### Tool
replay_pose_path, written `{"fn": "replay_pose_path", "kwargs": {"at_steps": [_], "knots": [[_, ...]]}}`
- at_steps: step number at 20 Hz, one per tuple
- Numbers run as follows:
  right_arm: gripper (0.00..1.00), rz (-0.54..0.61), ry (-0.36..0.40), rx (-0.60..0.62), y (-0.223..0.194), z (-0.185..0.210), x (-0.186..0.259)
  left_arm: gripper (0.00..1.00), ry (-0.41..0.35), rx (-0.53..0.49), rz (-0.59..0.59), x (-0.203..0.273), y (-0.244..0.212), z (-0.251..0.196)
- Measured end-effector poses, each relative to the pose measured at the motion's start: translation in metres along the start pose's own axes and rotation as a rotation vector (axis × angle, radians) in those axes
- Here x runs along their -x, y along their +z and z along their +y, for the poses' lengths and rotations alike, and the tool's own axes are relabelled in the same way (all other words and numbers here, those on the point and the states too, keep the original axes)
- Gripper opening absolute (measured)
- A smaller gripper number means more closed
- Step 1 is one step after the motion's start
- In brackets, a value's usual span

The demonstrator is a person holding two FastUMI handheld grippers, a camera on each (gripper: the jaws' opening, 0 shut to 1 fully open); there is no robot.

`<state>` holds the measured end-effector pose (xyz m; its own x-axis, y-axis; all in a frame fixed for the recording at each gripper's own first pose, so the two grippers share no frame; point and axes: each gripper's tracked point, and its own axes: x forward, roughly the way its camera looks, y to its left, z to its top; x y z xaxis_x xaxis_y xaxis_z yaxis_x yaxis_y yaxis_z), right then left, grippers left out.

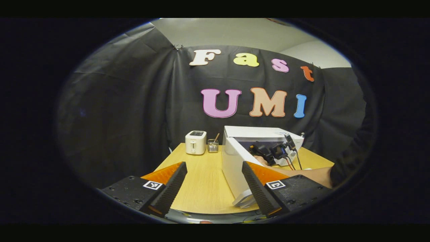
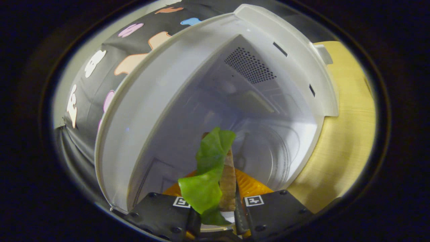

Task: Open the microwave oven with the left hand, put the food in, and close the microwave oven.

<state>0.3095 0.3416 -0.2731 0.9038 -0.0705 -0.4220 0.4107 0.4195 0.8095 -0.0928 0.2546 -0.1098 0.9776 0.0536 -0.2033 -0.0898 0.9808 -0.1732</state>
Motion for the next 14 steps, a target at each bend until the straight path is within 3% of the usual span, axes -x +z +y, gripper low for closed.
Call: {"fn": "replay_pose_path", "kwargs": {"at_steps": [2,4,6,9,10,12,14], "knots": [[0.48,-0.002,-0.002,0.000,-0.002,0.000,-0.010,0.94,-0.001,0.029,0.023,-0.001,-0.008,-0.001],[0.55,0.009,-0.022,0.003,-0.002,-0.002,-0.011,0.94,-0.010,0.033,0.033,0.000,-0.009,-0.003],[0.44,-0.008,-0.092,0.097,-0.004,-0.019,-0.013,0.96,-0.020,0.006,0.005,0.000,0.000,-0.005],[0.80,0.008,-0.128,0.301,-0.006,-0.029,-0.014,0.96,-0.036,-0.026,-0.014,-0.005,0.006,-0.009],[0.80,0.010,-0.129,0.352,-0.002,-0.029,-0.013,0.96,-0.046,-0.027,-0.018,-0.006,0.007,-0.012],[1.00,0.017,-0.156,0.453,0.005,-0.035,-0.012,0.96,-0.060,-0.030,-0.024,-0.005,0.009,-0.017],[1.00,0.036,-0.152,0.528,0.009,-0.031,-0.011,0.96,-0.061,-0.035,-0.029,-0.004,0.010,-0.017]]}}
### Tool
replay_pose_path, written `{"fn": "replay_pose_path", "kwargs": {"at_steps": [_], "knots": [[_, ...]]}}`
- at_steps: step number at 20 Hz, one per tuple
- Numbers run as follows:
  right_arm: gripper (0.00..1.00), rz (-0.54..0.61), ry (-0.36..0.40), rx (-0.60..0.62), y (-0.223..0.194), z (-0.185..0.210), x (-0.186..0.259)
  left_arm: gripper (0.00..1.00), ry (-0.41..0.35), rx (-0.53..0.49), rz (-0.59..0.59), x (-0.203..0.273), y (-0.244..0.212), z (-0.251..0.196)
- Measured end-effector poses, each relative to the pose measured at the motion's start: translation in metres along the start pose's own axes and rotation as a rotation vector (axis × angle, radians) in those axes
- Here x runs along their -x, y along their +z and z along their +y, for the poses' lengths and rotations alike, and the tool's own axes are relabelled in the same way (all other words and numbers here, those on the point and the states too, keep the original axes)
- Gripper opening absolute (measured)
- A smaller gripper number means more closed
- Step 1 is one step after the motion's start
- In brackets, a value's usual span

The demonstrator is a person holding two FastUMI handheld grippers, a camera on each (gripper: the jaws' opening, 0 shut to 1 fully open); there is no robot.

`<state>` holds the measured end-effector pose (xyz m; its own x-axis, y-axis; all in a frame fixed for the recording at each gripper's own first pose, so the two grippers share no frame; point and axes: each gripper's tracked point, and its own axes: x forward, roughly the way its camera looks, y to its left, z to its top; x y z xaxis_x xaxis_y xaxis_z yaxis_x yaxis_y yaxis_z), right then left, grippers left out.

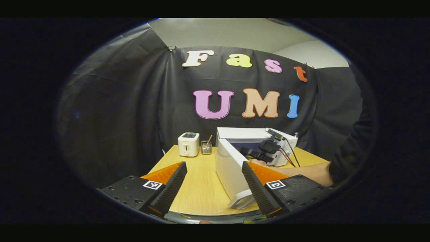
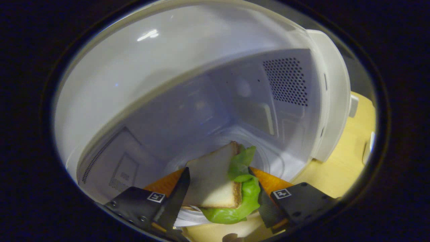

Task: Open the microwave oven with the left hand, put the food in, and close the microwave oven.

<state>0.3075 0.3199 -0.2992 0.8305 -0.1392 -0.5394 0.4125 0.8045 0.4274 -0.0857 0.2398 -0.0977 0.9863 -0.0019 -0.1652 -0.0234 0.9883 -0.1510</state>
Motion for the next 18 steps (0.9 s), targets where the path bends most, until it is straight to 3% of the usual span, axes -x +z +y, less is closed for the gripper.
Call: {"fn": "replay_pose_path", "kwargs": {"at_steps": [3,6,7,9,11,12,18], "knots": [[1.00,-0.060,-0.003,0.139,0.022,-0.001,0.010,0.94,0.002,-0.002,-0.010,0.005,0.003,0.000],[1.00,-0.082,0.014,0.201,0.036,-0.002,0.015,0.94,0.006,-0.004,-0.017,0.009,0.004,0.002],[0.94,-0.080,0.025,0.203,0.039,-0.003,0.018,0.94,0.007,-0.004,-0.018,0.011,0.004,0.002],[1.00,-0.100,0.045,0.237,0.045,-0.006,0.028,0.94,0.017,-0.006,-0.011,0.016,0.001,0.004],[1.00,-0.100,0.054,0.303,0.041,-0.012,0.040,0.99,0.015,-0.002,-0.030,0.020,0.006,0.002],[1.00,-0.100,0.075,0.318,0.037,-0.011,0.047,0.94,0.014,-0.008,-0.033,0.021,0.008,0.001],[1.00,-0.148,0.219,0.407,0.030,-0.007,0.111,0.94,0.015,-0.059,-0.056,0.024,0.018,-0.001]]}}
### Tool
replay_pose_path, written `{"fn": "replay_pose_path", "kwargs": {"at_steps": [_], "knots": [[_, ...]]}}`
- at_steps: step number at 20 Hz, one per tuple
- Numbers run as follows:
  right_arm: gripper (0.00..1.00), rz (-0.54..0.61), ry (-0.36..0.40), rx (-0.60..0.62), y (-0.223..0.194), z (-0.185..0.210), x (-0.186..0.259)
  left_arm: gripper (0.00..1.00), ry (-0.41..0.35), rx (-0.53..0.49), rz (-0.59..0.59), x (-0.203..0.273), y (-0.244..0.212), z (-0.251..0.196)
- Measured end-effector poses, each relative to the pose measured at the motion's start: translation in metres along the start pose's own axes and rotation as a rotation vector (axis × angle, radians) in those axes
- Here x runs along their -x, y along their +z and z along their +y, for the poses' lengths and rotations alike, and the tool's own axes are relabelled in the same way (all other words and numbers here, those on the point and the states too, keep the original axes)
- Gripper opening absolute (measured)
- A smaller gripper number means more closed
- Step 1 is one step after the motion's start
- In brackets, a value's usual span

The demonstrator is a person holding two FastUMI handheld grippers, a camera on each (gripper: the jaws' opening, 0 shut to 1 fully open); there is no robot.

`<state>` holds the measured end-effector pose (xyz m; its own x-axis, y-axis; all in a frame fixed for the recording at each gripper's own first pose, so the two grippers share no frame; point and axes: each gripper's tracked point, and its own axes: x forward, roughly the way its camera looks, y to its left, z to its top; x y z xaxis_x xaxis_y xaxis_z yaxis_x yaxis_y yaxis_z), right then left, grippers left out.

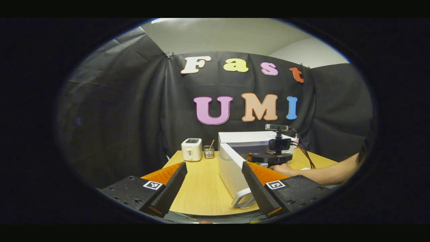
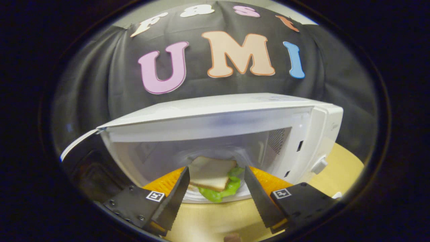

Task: Open the microwave oven with the left hand, put the food in, and close the microwave oven.

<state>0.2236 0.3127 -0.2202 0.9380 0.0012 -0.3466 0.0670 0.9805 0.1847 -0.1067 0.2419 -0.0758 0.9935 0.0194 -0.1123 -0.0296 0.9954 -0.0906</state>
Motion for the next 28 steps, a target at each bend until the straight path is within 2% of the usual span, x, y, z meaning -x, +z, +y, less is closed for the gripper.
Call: {"fn": "replay_pose_path", "kwargs": {"at_steps": [5,6,7,8,13,15,18,19,20,24,28], "knots": [[1.00,-0.064,0.065,0.014,0.025,-0.019,0.061,0.96,0.005,0.031,0.043,0.000,-0.011,0.000],[0.92,-0.080,0.068,0.009,0.033,-0.027,0.073,0.95,0.007,0.032,0.044,0.001,-0.012,0.000],[1.00,-0.091,0.069,0.007,0.039,-0.036,0.086,0.95,0.012,0.028,0.042,0.002,-0.015,0.002],[0.92,-0.099,0.073,0.005,0.046,-0.045,0.098,0.95,0.020,0.016,0.047,0.003,-0.019,0.005],[0.92,-0.128,0.080,-0.012,0.076,-0.078,0.147,0.94,0.020,-0.007,0.066,0.001,-0.036,0.009],[0.92,-0.146,0.084,-0.019,0.088,-0.083,0.168,0.87,0.027,-0.002,0.089,-0.002,-0.047,0.012],[0.92,-0.183,0.088,0.002,0.105,-0.092,0.191,0.55,0.028,0.008,0.128,-0.007,-0.065,0.012],[0.92,-0.197,0.087,0.018,0.111,-0.095,0.197,0.53,0.035,0.015,0.133,-0.007,-0.068,0.013],[0.92,-0.210,0.092,0.033,0.116,-0.098,0.204,0.36,0.037,0.025,0.148,-0.008,-0.075,0.012],[0.92,-0.253,0.087,0.070,0.140,-0.115,0.218,0.00,0.007,0.110,0.209,-0.008,-0.102,-0.003],[0.92,-0.251,0.066,0.060,0.150,-0.140,0.217,0.00,-0.028,0.011,0.228,-0.012,-0.118,-0.019]]}}
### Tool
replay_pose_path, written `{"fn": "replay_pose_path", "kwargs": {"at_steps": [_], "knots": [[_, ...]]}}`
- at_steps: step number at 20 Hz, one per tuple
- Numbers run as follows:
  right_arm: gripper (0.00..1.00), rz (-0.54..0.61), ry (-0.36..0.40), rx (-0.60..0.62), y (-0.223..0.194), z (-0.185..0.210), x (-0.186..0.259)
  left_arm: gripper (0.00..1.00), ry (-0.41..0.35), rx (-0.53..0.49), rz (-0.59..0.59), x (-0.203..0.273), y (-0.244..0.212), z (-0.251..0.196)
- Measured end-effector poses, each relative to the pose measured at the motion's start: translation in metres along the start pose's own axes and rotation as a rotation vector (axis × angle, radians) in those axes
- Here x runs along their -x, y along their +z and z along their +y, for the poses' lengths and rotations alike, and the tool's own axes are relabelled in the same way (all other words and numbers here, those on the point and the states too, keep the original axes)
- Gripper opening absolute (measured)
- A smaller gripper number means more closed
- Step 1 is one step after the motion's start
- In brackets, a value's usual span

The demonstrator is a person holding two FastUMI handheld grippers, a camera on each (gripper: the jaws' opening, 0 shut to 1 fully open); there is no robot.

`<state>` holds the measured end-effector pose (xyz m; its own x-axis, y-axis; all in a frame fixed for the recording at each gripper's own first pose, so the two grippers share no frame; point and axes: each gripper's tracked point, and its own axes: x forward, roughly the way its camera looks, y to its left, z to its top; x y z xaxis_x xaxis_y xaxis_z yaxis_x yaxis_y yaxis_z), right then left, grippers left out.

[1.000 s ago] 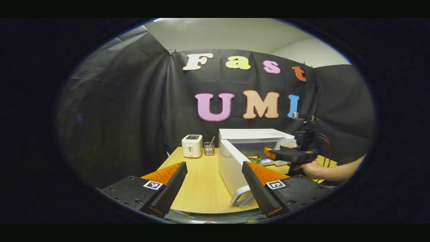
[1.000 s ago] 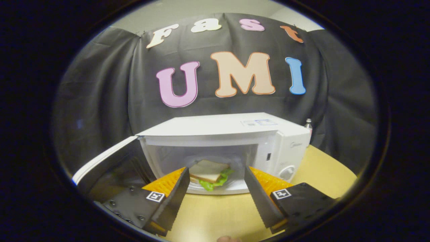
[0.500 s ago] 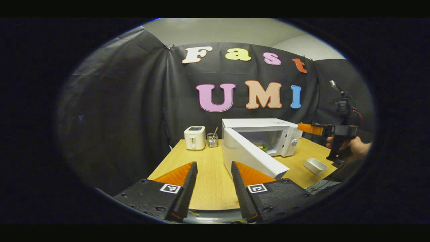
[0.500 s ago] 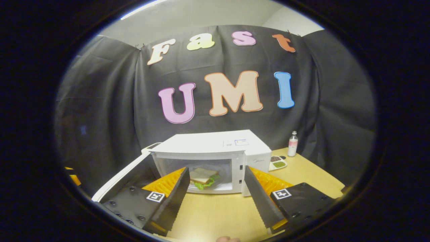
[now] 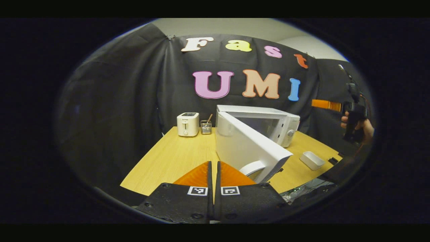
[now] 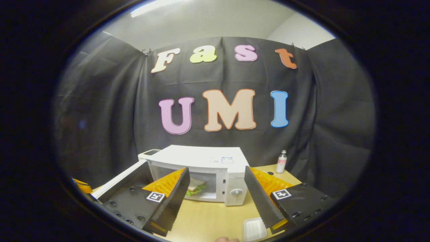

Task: Open the microwave oven with the left hand, put the food in, and close the microwave oven.

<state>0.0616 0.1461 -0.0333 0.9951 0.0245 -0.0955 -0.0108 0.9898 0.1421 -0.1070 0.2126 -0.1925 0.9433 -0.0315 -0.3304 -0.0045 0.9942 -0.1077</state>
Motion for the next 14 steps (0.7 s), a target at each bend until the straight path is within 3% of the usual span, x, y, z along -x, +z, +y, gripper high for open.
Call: {"fn": "replay_pose_path", "kwargs": {"at_steps": [1,3,4,6,7,8,9,11,12,13,14], "knots": [[1.00,-0.002,-0.002,0.007,0.003,-0.006,0.000,0.00,-0.008,-0.028,0.010,-0.004,-0.005,-0.004],[0.99,-0.010,-0.006,0.010,0.010,-0.016,0.002,0.02,-0.020,-0.055,0.031,-0.008,-0.013,-0.014],[0.92,-0.014,-0.007,0.006,0.013,-0.021,0.004,0.00,-0.013,-0.068,0.037,-0.008,-0.015,-0.017],[0.92,-0.021,-0.018,0.007,0.019,-0.033,0.006,0.02,-0.015,-0.093,0.028,-0.009,-0.013,-0.025],[0.99,-0.024,-0.022,0.012,0.021,-0.039,0.006,0.00,-0.020,-0.097,0.026,-0.013,-0.013,-0.029],[0.99,-0.027,-0.024,0.014,0.024,-0.043,0.007,0.00,-0.027,-0.101,0.025,-0.014,-0.013,-0.034],[0.92,-0.027,-0.028,0.016,0.026,-0.048,0.007,0.00,-0.034,-0.104,0.022,-0.015,-0.013,-0.040],[0.92,-0.033,-0.038,0.017,0.033,-0.059,0.010,0.00,-0.045,-0.111,0.025,-0.019,-0.011,-0.050],[0.99,-0.038,-0.041,0.016,0.037,-0.063,0.012,0.00,-0.052,-0.114,0.023,-0.021,-0.009,-0.057],[0.92,-0.040,-0.044,0.016,0.039,-0.068,0.014,0.00,-0.060,-0.118,0.021,-0.023,-0.008,-0.063],[0.92,-0.041,-0.046,0.017,0.040,-0.072,0.015,0.00,-0.068,-0.122,0.019,-0.025,-0.006,-0.069]]}}
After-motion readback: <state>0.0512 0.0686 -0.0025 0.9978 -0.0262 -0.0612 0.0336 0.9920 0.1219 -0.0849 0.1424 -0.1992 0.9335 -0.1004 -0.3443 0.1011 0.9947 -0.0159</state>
